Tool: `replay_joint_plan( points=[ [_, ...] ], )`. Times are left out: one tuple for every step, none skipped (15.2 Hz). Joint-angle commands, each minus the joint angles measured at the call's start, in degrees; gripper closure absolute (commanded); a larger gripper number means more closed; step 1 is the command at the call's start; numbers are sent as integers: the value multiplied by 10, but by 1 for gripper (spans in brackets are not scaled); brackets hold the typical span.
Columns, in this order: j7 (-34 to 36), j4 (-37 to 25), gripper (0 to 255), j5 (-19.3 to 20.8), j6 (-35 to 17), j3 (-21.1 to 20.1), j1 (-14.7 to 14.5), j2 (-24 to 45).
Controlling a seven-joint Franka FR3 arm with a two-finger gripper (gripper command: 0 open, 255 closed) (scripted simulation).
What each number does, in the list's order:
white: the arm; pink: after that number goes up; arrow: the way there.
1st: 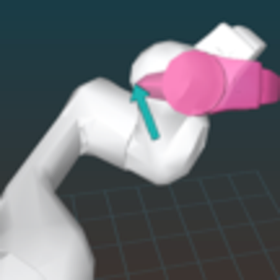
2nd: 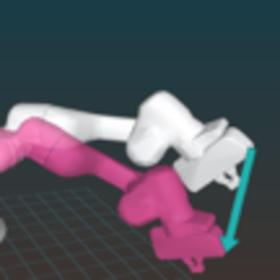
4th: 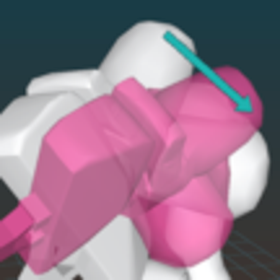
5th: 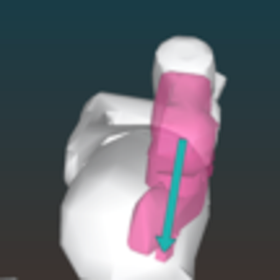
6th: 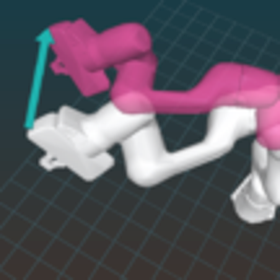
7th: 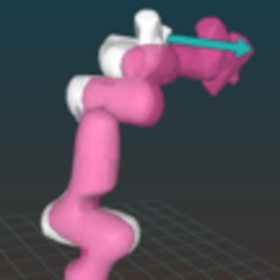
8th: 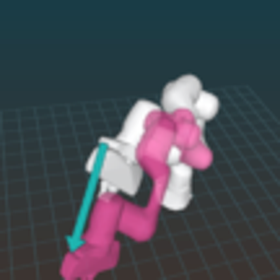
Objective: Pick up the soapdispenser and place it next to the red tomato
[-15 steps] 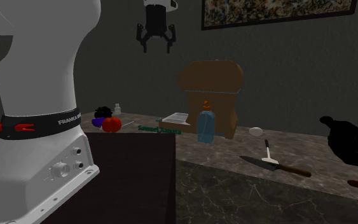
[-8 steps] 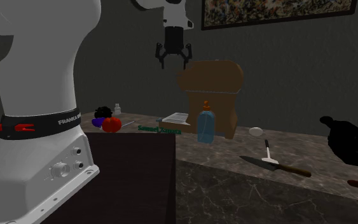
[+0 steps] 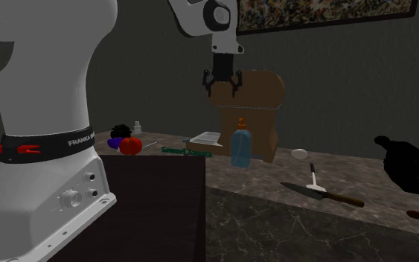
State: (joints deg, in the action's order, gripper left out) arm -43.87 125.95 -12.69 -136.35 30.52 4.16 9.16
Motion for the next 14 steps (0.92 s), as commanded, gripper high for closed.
replay_joint_plan(
  points=[
    [-40,-31,0,-39,-7,-4,18,47],
    [-56,-49,0,-57,-8,-9,29,71],
    [-71,-68,0,-74,-8,-14,39,95],
    [-85,-88,0,-89,-8,-21,51,118],
    [-97,-109,0,-103,-7,-27,64,141],
    [-108,-130,0,-115,-6,-34,76,164],
    [-118,-152,0,-125,-4,-41,89,187],
    [-126,-175,0,-135,-2,-47,101,209],
    [-134,-199,0,-143,1,-53,113,232],
    [-137,-213,0,-148,2,-57,120,245],
    [-139,-214,0,-151,-2,-60,122,250],
    [-141,-215,0,-154,-7,-63,123,256],
    [-143,-217,0,-157,-11,-65,125,262],
    [-145,-218,0,-160,-15,-68,126,268]
  ],
)
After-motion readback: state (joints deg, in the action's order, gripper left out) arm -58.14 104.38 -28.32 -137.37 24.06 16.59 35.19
